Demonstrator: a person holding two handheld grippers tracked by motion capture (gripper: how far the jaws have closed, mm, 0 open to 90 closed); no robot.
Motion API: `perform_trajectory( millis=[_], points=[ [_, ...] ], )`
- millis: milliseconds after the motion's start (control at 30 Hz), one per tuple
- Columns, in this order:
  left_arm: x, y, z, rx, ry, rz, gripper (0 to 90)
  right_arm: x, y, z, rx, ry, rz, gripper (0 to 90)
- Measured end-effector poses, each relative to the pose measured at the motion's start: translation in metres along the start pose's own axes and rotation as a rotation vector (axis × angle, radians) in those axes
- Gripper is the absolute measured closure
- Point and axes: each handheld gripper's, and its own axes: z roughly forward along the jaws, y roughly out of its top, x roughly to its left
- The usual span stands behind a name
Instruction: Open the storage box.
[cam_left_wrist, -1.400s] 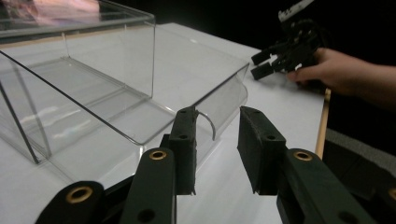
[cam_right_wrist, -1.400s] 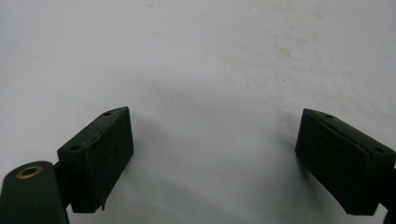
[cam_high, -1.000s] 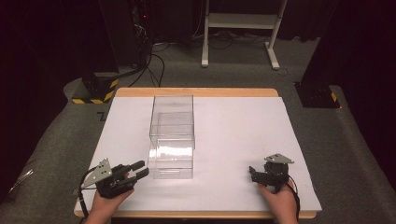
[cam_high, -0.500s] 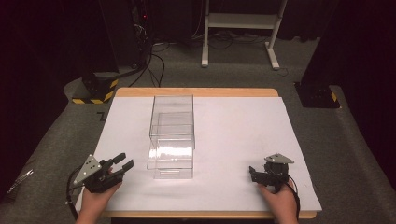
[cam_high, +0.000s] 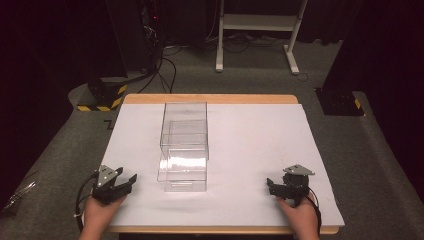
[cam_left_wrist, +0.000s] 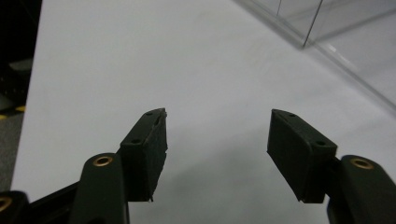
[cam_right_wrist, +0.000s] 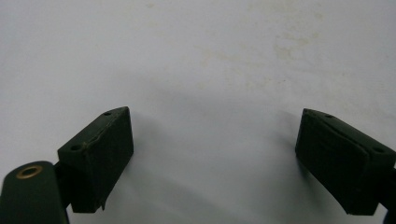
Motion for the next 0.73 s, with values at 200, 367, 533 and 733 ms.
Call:
perform_trajectory(
  millis=[200, 367, 533, 733],
  points=[
    [0.002, 0.001, 0.013, 0.130, -0.043, -0.029, 28.8, 0.000, 0.000, 0.000, 0.000, 0.000, 0.000, 11.6],
    [0.001, 0.001, 0.013, 0.129, -0.040, -0.032, 28.6, 0.000, 0.000, 0.000, 0.000, 0.000, 0.000, 11.6],
    [0.001, 0.001, 0.013, 0.129, -0.041, -0.033, 28.6, 0.000, 0.000, 0.000, 0.001, 0.002, 0.002, 11.6],
    [0.002, 0.001, 0.013, 0.130, -0.043, -0.034, 28.5, 0.000, 0.000, 0.000, 0.001, 0.003, -0.001, 11.6]
  ],
)
